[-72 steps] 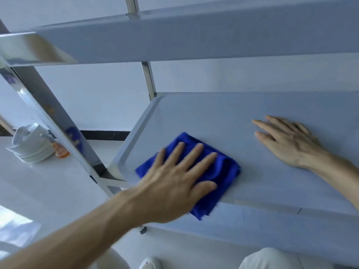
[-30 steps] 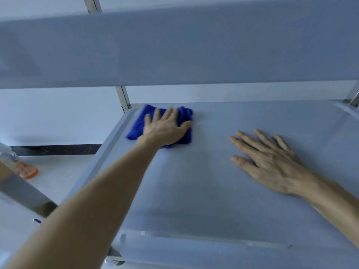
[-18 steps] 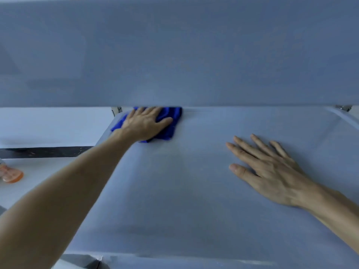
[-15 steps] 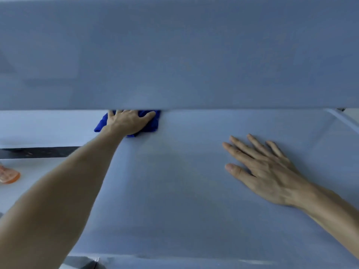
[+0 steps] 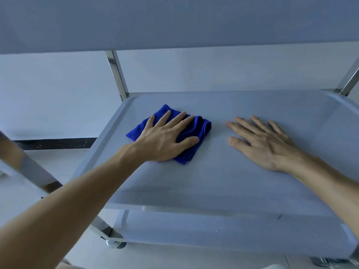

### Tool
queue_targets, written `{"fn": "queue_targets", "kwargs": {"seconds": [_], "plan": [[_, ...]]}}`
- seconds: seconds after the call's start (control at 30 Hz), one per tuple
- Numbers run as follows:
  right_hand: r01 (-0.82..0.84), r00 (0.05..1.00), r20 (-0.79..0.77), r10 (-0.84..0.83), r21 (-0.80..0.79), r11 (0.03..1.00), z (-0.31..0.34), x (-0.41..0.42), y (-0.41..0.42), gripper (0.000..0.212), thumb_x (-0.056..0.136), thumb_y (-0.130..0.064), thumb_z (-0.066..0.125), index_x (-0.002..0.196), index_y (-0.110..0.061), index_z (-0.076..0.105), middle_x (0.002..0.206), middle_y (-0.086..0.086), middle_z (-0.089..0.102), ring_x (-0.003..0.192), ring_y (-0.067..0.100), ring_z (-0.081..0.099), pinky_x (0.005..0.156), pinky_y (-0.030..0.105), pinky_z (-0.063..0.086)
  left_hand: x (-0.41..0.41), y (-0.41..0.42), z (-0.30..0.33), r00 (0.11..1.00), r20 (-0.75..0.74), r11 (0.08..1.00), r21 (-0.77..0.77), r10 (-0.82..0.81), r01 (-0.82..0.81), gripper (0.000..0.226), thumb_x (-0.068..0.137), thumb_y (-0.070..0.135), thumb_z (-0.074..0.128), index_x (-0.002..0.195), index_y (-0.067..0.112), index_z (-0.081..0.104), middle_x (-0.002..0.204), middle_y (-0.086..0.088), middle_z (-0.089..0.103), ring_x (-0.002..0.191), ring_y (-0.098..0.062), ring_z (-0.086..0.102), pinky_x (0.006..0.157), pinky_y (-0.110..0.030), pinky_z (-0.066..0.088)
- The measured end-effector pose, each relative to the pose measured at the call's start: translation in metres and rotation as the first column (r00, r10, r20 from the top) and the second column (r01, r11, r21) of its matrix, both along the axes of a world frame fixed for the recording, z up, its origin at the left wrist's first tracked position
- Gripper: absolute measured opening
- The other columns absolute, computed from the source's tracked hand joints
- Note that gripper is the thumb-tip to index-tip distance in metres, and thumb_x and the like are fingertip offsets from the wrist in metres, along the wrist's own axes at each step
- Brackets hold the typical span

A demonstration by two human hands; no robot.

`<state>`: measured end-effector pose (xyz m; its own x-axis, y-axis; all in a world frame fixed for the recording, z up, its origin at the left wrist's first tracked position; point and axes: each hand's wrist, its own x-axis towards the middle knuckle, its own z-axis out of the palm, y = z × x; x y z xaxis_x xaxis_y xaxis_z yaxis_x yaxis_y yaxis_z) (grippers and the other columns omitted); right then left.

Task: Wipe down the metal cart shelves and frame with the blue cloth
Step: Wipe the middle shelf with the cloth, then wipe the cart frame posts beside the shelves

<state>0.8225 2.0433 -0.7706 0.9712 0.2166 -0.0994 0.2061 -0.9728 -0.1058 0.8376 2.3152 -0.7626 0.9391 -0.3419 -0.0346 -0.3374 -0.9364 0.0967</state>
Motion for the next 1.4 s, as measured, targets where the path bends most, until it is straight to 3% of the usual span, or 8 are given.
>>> {"fn": "queue_targets", "kwargs": {"seconds": [0.3,0.57,0.9,1.0,1.07,1.2,1.3,1.4], "plan": [[-0.001,1.0,0.008,0.001,0.031,1.0,-0.001,0.015,0.005,0.06,0.093,-0.07,0.012,0.151,-0.056,0.0,0.163,-0.026,-0.005,0.154,0.012,-0.006,0.123,0.05,-0.002,-0.075,0.046,0.004,0.997,-0.027,0.997,0.009,0.074,-0.074,0.091,0.07,0.091,-0.001,0.151,0.05,-0.009,0.158,0.026,-0.015,0.15,-0.012,-0.016,0.122,-0.048,-0.007],[0.035,0.999,-0.02,-0.035,0.021,0.999,0.004,0.044,0.006,0.055,0.098,-0.065,0.013,0.151,-0.056,0.002,0.164,-0.024,-0.004,0.154,0.012,-0.003,0.122,0.052,0.001,-0.095,0.057,0.006,0.994,0.012,0.991,0.074,-0.111,0.11,0.098,0.07,0.096,0.025,0.148,0.053,-0.015,0.159,0.029,-0.016,0.15,-0.011,-0.016,0.123,-0.049,-0.002],[-0.07,0.997,0.027,0.068,0.09,0.993,0.018,0.017,0.091,0.056,0.102,-0.057,0.021,0.155,-0.039,0.02,0.166,-0.015,0.005,0.154,0.015,-0.001,0.121,0.055,0.005,-0.124,0.053,0.0,0.96,0.272,0.915,-0.37,-0.061,0.162,0.042,0.097,0.041,0.051,0.139,0.046,0.046,0.133,0.026,0.057,0.125,-0.002,0.052,0.106,-0.03,0.039],[-0.175,0.984,-0.013,0.179,0.126,0.976,0.018,0.0,0.126,0.055,0.102,-0.057,0.019,0.155,-0.043,0.017,0.166,-0.015,0.004,0.154,0.015,-0.001,0.121,0.054,0.004,-0.146,0.054,0.028,0.986,0.093,0.66,-0.751,0.136,-0.02,0.026,0.097,0.031,0.059,0.122,0.038,0.062,0.102,0.012,0.072,0.087,-0.014,0.067,0.079,-0.03,0.053],[-0.225,0.971,-0.06,0.23,0.083,0.971,0.018,-0.004,0.146,0.058,0.099,-0.058,0.01,0.156,-0.044,0.01,0.167,-0.013,-0.002,0.154,0.018,-0.006,0.12,0.058,0.001,-0.162,0.062,0.044,0.974,-0.092,0.325,-0.933,0.205,-0.156,0.015,0.096,0.034,0.062,0.109,0.032,0.07,0.095,0.007,0.073,0.087,-0.014,0.068,0.076,-0.028,0.054],[-0.218,0.974,-0.063,0.218,0.001,0.976,0.007,0.001,0.166,0.054,0.103,-0.054,0.01,0.154,-0.047,-0.005,0.166,-0.008,-0.013,0.153,0.025,-0.013,0.117,0.067,-0.001,-0.18,0.085,0.064,0.913,-0.364,-0.287,-0.908,0.182,-0.305,0.03,0.101,0.031,0.051,0.091,0.011,0.07,0.104,-0.015,0.074,0.071,-0.01,0.073,0.062,-0.024,0.055],[-0.184,0.981,-0.046,0.186,0.048,0.982,0.003,0.004,0.168,0.058,0.1,-0.063,0.013,0.154,-0.049,-0.003,0.166,-0.011,-0.011,0.154,0.021,-0.012,0.116,0.065,-0.004,-0.204,0.094,0.085,0.864,-0.325,-0.477,-0.871,0.386,-0.114,0.029,0.097,0.027,0.051,0.077,0.011,0.063,0.088,-0.031,0.067,0.052,0.002,0.066,0.043,-0.012,0.047],[-0.191,0.98,-0.046,0.193,0.038,0.981,0.002,0.003,0.168,0.059,0.1,-0.063,0.012,0.154,-0.049,-0.004,0.166,-0.01,-0.012,0.154,0.022,-0.012,0.117,0.065,-0.003,-0.232,0.104,0.11,0.815,-0.24,-0.499,-0.864,0.527,0.068,0.029,0.088,0.044,0.057,0.107,0.026,0.07,0.098,0.0,0.077,0.081,-0.01,0.075,0.054,-0.025,0.058]]}}
